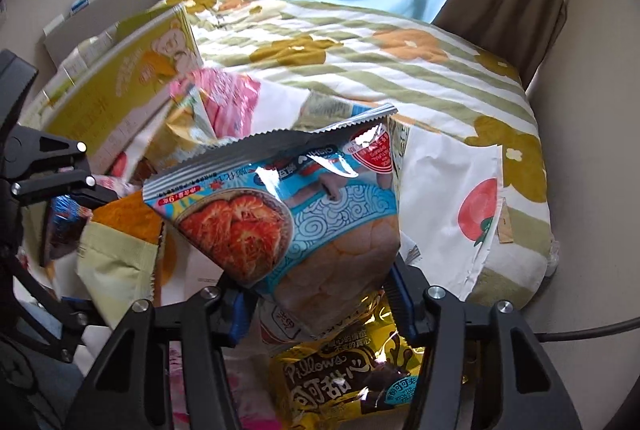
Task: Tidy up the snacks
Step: 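Grasp the orange-cream bag with the left tool while the right tool grasps the blue bread bag, then carry both bags over the green box and release them inside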
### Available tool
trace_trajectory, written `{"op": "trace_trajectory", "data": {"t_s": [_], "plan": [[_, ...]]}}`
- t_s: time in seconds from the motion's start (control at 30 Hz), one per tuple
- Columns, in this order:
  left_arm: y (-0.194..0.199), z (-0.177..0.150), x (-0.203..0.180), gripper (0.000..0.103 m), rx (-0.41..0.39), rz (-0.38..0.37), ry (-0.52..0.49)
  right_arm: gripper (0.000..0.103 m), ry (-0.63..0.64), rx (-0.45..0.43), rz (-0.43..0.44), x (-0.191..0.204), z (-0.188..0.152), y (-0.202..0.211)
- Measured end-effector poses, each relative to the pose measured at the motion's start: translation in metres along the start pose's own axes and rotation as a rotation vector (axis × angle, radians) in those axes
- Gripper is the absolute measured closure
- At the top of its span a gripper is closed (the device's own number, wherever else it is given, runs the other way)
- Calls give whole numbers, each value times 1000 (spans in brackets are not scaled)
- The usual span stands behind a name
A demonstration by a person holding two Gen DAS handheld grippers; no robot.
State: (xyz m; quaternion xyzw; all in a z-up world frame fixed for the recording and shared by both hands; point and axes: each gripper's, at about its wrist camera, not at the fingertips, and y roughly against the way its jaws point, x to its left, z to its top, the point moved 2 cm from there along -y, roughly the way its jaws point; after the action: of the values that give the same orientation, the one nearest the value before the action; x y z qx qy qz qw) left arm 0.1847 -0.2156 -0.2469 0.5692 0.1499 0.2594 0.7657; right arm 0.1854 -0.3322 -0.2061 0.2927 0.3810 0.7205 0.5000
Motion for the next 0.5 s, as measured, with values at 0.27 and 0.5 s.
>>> {"op": "trace_trajectory", "data": {"t_s": [0.27, 0.5], "plan": [[47, -1, 5, 41, -100, 46, 86, 51, -31, -72, 11, 6, 8, 41], [99, -16, 23, 41, -187, 120, 213, 51, -23, -131, 45, 18, 27, 81]]}}
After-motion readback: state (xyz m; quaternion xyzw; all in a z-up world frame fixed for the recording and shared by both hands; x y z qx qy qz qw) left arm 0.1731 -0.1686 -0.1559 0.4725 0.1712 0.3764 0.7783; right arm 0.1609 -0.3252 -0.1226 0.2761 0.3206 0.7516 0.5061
